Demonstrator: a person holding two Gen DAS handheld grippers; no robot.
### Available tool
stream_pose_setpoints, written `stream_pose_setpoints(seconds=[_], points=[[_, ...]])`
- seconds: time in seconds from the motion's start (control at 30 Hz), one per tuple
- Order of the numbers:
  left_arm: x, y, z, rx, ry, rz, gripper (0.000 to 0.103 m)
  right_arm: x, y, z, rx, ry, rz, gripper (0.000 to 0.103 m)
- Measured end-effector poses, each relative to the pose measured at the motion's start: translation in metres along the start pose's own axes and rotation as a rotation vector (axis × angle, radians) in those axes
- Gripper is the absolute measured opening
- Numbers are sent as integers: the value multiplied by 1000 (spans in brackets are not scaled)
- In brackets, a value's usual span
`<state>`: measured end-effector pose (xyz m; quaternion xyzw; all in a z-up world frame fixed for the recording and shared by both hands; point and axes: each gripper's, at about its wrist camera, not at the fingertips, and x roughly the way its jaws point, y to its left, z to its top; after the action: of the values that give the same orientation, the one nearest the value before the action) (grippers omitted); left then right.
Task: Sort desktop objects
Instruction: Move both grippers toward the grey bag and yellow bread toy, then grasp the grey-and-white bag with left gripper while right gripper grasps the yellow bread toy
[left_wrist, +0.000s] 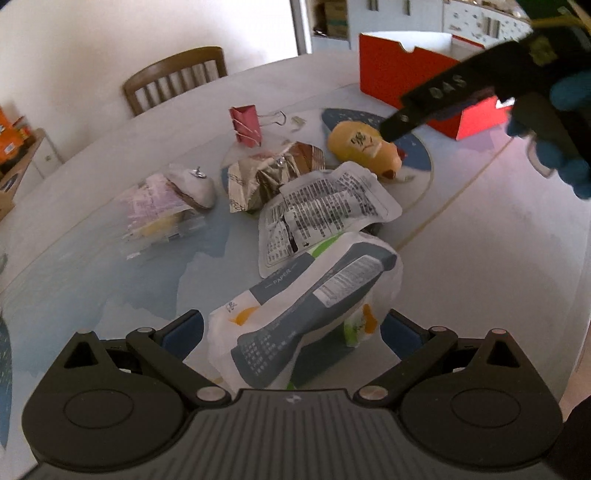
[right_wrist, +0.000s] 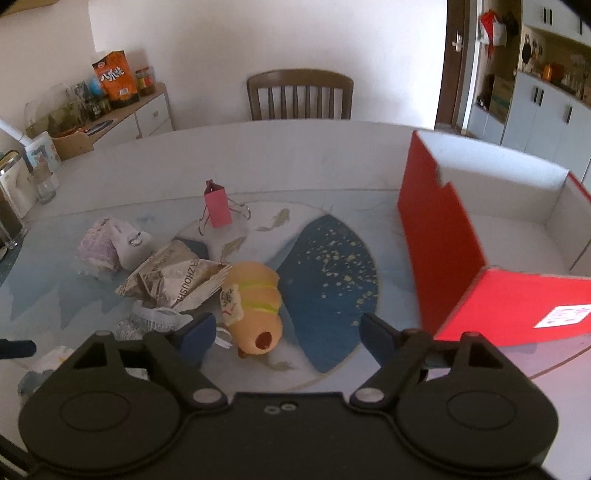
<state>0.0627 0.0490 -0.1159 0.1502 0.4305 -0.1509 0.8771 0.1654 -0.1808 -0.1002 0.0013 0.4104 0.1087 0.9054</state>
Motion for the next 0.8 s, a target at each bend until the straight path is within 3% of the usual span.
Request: stream_pose_setpoints(seconds=[0.23, 0.5, 0.8], points=[[13, 10, 0, 9, 18, -38, 96, 27, 2, 9, 57, 63, 0, 82], [10, 14, -2, 17, -20, -69, 81, 47, 12, 12, 75, 105, 1, 79], [7, 23, 1, -36, -35, -107, 67, 50, 22, 15, 84, 126, 25, 56]])
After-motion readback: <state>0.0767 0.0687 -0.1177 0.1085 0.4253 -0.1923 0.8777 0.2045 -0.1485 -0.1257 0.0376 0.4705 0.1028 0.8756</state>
